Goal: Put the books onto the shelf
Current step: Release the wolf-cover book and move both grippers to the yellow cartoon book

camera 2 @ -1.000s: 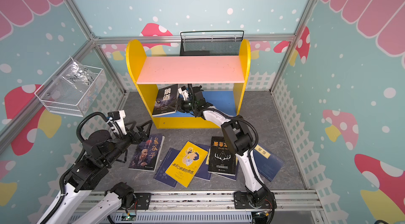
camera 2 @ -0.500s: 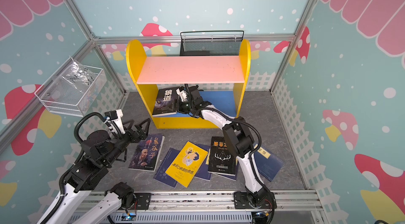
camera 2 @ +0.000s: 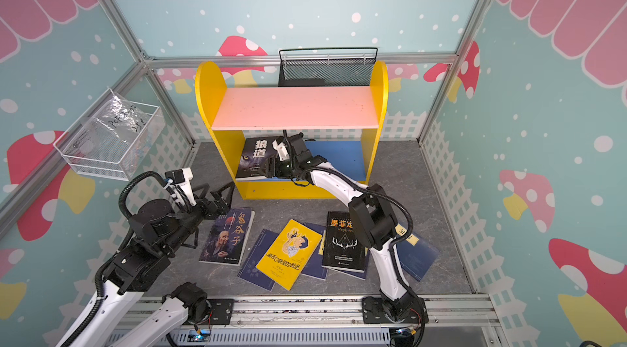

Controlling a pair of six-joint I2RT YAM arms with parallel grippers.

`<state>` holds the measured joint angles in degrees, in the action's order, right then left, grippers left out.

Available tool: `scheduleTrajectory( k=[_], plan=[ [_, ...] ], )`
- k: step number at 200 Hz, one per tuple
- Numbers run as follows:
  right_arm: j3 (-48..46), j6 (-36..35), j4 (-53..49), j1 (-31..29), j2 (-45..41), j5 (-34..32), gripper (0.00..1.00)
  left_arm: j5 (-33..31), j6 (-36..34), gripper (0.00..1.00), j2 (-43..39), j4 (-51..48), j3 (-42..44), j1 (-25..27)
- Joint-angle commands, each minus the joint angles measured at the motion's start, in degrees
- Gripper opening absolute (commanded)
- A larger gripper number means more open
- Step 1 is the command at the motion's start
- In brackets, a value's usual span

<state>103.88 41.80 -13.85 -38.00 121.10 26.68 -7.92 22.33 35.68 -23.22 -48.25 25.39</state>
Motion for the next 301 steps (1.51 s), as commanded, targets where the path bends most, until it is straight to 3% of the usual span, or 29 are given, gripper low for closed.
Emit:
scheduleTrajectory(
  k=[1,86,138,184,224,256,285,301],
  plan=[
    [-0.3,-3.8,-1.6,-1.3,-3.2,-2.3,0.71,-0.2,0.3,1.0,0.1,0.9,0.3,-0.2],
    [-4.9,-5.0,-4.1,-2.0,-9.5,-12.9,0.72,-3.3,1.5,1.0,0.2,0.5,0.5,-0.3],
    [-14.2,-4.3,0.2,-2.0,-20.6,-16.4,0.72,8.9,-1.6,1.0,7.1,0.7,-2.4,-0.3],
    [-33.2,4.7,5.5,-2.7,-34.2,-22.2,0.72,15.3,6.7,0.99,17.9,4.0,-1.1,0.1],
    [-53.0,15.0,8.9,-4.7,-49.1,-27.3,0.72,18.1,7.7,0.97,25.5,4.5,1.0,3.6],
    [-72.2,22.7,21.3,-5.9,-58.3,-22.7,0.7,16.1,7.5,0.97,29.0,3.5,2.4,9.4],
    [-77.9,24.0,22.0,-6.5,-59.3,-17.4,0.67,8.2,12.3,0.97,29.5,3.1,6.5,15.9],
    [-80.8,25.3,22.7,-6.6,-60.9,-16.2,0.65,7.0,16.3,0.97,28.7,4.1,9.4,17.4]
  ],
)
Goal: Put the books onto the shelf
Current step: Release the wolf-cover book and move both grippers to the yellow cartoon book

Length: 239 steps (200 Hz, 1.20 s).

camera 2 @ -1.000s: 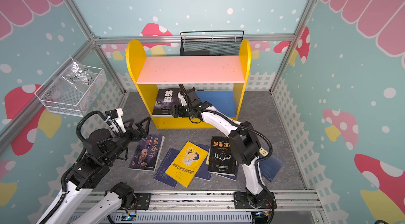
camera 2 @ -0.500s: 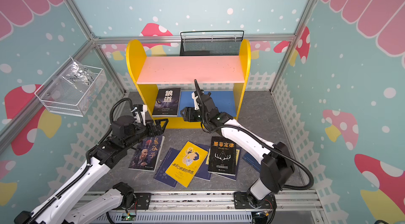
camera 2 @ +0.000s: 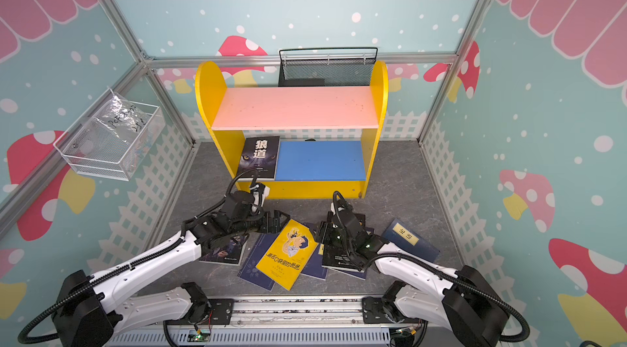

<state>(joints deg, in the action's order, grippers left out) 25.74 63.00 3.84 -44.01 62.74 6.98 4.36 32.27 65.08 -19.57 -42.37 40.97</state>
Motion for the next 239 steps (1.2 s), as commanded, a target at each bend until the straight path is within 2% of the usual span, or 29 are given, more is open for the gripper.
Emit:
scheduleTrajectory(
  k=[1,41,89,102,149,188,239],
  plan=[
    [-2.8,4.3,5.1,-0.6,-2.6,3.6,0.65,-5.3,6.6,0.97,-0.7,0.6,3.7,1.9],
    [-8.2,7.9,7.1,-0.6,-7.4,6.7,0.62,-5.1,10.3,0.97,-5.4,1.2,8.6,2.2],
    [-5.2,8.2,8.2,-2.0,-2.4,7.8,0.6,-7.8,13.7,0.97,-12.4,1.1,13.7,3.5],
    [-4.6,8.8,7.9,-3.1,-0.5,7.4,0.57,-8.4,14.1,0.97,-14.7,0.7,15.3,3.7],
    [-4.7,14.5,7.8,-9.2,4.2,0.8,0.6,-9.2,13.8,0.97,-19.7,2.3,19.4,3.7],
    [-3.6,17.7,7.9,-12.9,9.2,-3.9,0.6,-2.9,14.8,0.95,-17.9,5.6,22.2,4.3],
    [2.0,13.8,7.5,-12.4,16.0,-7.4,0.64,-1.5,15.4,0.97,-16.3,6.1,25.7,4.7]
  ],
)
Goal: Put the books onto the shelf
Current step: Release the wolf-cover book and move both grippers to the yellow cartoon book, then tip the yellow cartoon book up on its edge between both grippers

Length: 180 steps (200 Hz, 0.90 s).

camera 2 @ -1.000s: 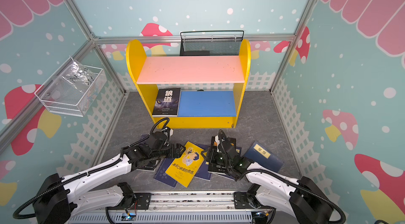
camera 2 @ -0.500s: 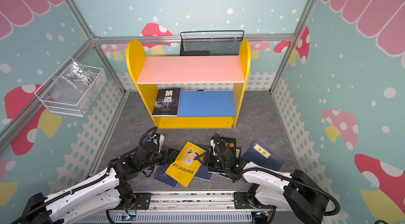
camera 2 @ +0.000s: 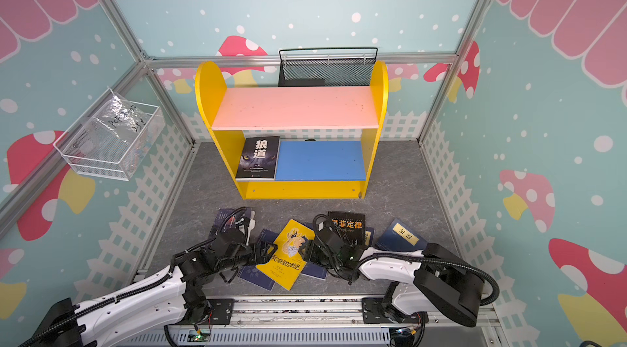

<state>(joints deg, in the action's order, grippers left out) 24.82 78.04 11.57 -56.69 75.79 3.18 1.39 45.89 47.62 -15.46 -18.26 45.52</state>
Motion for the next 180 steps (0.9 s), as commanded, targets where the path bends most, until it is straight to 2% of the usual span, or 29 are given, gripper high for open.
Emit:
scheduleTrajectory(
  k=[1,33,63,93,130,144,180],
  plan=[
    [3.1,-1.4,-0.2,0.3,3.1,-3.6,0.64,1.5,1.8,0.97,1.3,2.1,1.7,0.2],
    [8.0,-5.4,0.0,2.9,8.8,-0.8,0.64,5.0,4.1,0.97,4.5,9.3,3.4,0.2],
    [10.7,-7.7,2.4,6.0,13.5,3.0,0.64,5.2,5.0,0.97,9.0,13.8,2.9,0.1],
    [12.5,-9.0,3.5,7.2,18.0,6.3,0.64,7.9,7.8,0.96,13.8,23.8,3.0,0.1],
    [11.5,-7.9,7.5,7.7,21.5,8.7,0.63,5.5,12.0,0.97,11.1,34.8,3.6,-0.3],
    [11.4,-7.8,8.3,8.0,22.4,9.4,0.64,4.4,12.5,0.97,8.4,34.3,3.0,-0.5],
    [11.0,-7.9,9.6,8.5,22.7,10.3,0.64,2.9,14.8,0.95,0.7,24.4,2.6,-3.3]
  ],
)
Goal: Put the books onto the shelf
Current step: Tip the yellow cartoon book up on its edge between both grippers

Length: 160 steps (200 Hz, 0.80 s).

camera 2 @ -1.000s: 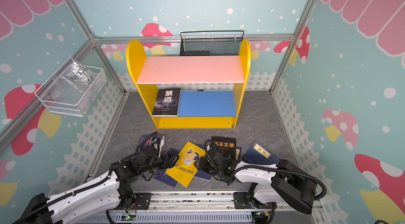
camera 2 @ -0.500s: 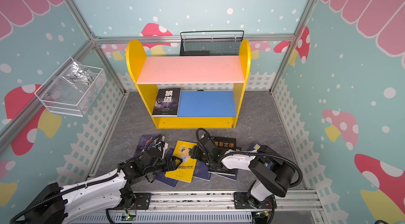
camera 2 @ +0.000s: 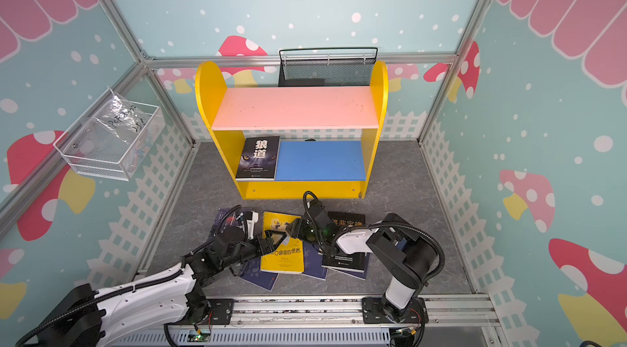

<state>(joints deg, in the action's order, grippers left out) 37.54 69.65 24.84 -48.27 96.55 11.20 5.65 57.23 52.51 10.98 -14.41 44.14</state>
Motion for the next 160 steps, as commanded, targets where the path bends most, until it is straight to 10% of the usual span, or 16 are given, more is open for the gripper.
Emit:
scheduleTrajectory(
  k=[1,63,160],
  plan=[
    [-1.7,0.5,-3.6,0.1,2.0,2.4,0.64,-1.2,3.5,0.95,-4.3,-2.3,-1.1,-2.0],
    [-1.0,2.1,4.3,1.2,4.4,8.0,0.63,0.4,7.0,0.74,-13.0,-12.9,1.0,-3.4],
    [1.3,-0.2,8.9,1.3,3.6,10.1,0.63,1.1,7.1,0.35,-5.0,-13.4,-0.1,-3.8]
  ],
)
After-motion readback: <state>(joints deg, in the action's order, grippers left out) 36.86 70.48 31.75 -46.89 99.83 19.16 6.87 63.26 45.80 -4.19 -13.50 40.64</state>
